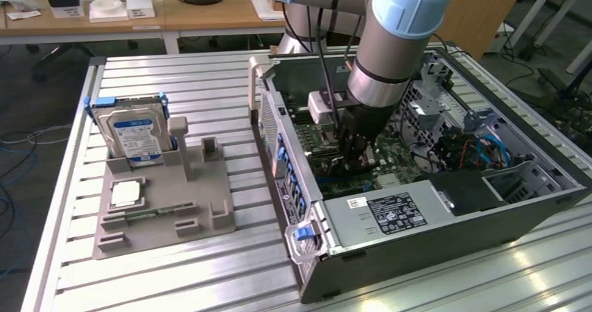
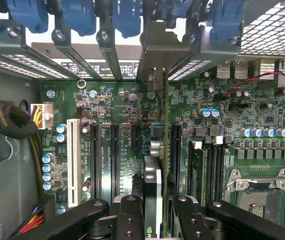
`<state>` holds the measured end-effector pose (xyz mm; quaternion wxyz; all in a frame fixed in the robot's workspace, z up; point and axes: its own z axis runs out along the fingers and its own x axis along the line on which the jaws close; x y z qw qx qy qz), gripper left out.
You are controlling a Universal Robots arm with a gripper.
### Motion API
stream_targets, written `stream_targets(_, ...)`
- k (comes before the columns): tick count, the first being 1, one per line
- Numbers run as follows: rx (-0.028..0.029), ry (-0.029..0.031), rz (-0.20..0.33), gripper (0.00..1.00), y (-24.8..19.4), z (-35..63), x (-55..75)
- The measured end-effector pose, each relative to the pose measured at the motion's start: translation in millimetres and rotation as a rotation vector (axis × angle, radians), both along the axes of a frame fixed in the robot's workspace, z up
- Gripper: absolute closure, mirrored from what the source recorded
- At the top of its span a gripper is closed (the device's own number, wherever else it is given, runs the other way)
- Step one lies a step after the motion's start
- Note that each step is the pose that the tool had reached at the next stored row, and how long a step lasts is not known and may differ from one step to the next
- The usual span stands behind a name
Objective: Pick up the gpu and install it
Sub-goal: 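Insert the gpu into the slot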
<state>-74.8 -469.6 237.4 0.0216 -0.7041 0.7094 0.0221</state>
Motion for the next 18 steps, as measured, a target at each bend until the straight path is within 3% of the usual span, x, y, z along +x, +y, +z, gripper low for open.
stream_targets(11, -0.0020, 0.0005, 0.000, 0.73, 0.0, -10.1, 0.0)
stream_targets(18, -0.0013, 0.0002, 0.000, 0.73, 0.0, -10.7, -0.1)
